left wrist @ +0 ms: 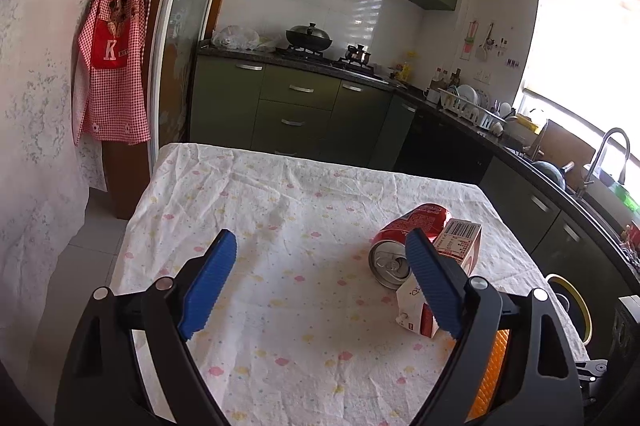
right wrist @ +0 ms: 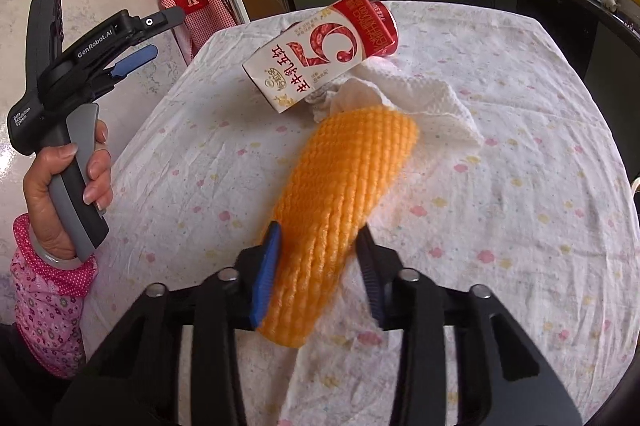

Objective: Collect trash
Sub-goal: 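Reach the right gripper to the orange mesh foam sleeve and grasp it, then carry the orange mesh sleeve with the right gripper and drop it into the bin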

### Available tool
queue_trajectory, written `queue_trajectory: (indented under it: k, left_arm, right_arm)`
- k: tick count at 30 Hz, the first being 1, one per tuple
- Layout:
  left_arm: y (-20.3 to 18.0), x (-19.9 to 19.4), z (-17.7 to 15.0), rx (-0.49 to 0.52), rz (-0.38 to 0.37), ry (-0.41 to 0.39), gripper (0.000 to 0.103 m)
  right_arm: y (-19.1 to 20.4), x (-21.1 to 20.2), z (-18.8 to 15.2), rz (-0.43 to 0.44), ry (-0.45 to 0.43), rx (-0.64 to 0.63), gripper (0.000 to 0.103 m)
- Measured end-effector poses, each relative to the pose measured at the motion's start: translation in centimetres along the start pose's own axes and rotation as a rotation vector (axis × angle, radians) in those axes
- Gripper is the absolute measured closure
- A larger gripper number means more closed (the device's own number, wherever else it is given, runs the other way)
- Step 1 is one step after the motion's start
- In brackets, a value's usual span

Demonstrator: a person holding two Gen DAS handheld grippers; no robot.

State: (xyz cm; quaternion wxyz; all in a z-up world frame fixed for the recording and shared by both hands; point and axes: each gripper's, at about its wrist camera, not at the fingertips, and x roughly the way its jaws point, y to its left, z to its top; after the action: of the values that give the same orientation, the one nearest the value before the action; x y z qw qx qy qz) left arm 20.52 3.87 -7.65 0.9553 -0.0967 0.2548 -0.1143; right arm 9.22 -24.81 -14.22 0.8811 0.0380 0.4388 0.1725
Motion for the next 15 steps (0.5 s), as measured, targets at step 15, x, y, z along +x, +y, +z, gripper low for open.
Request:
queue_trajectory:
  k: [15]
  left_arm:
    - [-0.2, -0.1, -0.2, 0.021, 0.015, -0.005, 0.018]
  right_arm:
    - [-3.6, -5.5, -1.3, -0.027, -0.078, 0.018, 0.09]
